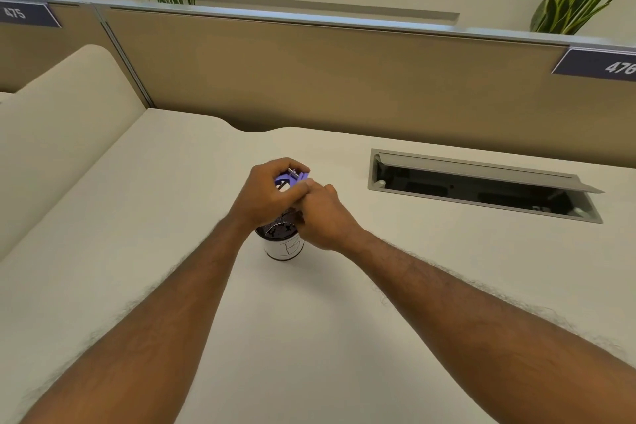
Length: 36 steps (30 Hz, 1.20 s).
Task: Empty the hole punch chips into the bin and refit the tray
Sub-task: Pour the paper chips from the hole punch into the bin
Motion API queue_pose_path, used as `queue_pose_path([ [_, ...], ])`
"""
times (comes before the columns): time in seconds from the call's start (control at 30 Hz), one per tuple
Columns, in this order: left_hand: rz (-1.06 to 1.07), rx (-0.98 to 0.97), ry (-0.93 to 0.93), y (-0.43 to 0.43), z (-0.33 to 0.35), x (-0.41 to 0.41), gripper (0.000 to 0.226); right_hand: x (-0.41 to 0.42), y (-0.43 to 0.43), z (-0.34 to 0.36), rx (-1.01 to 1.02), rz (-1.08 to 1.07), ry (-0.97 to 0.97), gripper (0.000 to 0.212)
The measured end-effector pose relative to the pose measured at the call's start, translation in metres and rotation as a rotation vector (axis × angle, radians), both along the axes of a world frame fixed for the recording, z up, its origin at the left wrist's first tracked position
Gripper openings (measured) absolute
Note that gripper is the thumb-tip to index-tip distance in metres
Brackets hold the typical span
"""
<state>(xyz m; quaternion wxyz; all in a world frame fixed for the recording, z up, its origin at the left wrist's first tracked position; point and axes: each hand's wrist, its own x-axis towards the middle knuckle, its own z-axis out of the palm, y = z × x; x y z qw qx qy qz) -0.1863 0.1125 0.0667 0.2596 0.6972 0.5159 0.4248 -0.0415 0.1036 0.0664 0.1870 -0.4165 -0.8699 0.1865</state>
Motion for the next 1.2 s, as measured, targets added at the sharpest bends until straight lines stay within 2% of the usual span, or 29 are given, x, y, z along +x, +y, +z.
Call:
queue_pose_path([
  [0.17,0.104,0.014,-0.138,-0.002,-0.004,-0.003,0.020,0.004,0.002,-0.004,0.027,-0.017,-0.022,0.022],
  [0.3,0.017,0.019,0.003,-0.005,-0.010,-0.004,0.021,0.007,0.003,-0.006,0.016,-0.052,0.029,0.022],
  [0.33,0.025,0.014,-0.012,-0.005,-0.011,-0.004,0.021,0.008,0.003,-0.008,0.008,-0.055,0.023,0.021],
  [0.4,0.077,-0.025,-0.170,-0.004,-0.010,-0.005,0.019,0.009,0.004,-0.009,0.002,-0.061,0.007,0.020],
  [0.47,0.120,-0.104,-0.431,-0.003,-0.007,-0.006,0.019,0.010,0.005,-0.009,-0.001,-0.069,0.023,0.019],
  [0.57,0.174,-0.170,-0.696,-0.003,-0.004,-0.013,0.028,0.011,0.006,-0.007,-0.016,-0.075,0.067,0.016],
  [0.77,0.151,-0.322,-1.009,-0.007,0.001,-0.011,0.042,0.012,0.004,-0.003,-0.028,-0.055,0.135,0.015],
  [0.9,0.143,-0.343,-1.126,-0.009,0.002,-0.011,0.042,0.015,0.000,0.000,-0.021,-0.059,0.172,0.014],
  [1.07,0.136,-0.355,-1.348,-0.016,0.005,-0.009,0.045,0.041,-0.008,0.000,0.042,-0.136,0.307,0.010],
  [1.2,0.114,-0.400,-1.495,-0.026,0.010,-0.001,0.046,0.081,-0.021,-0.013,0.006,-0.256,0.360,0.008],
])
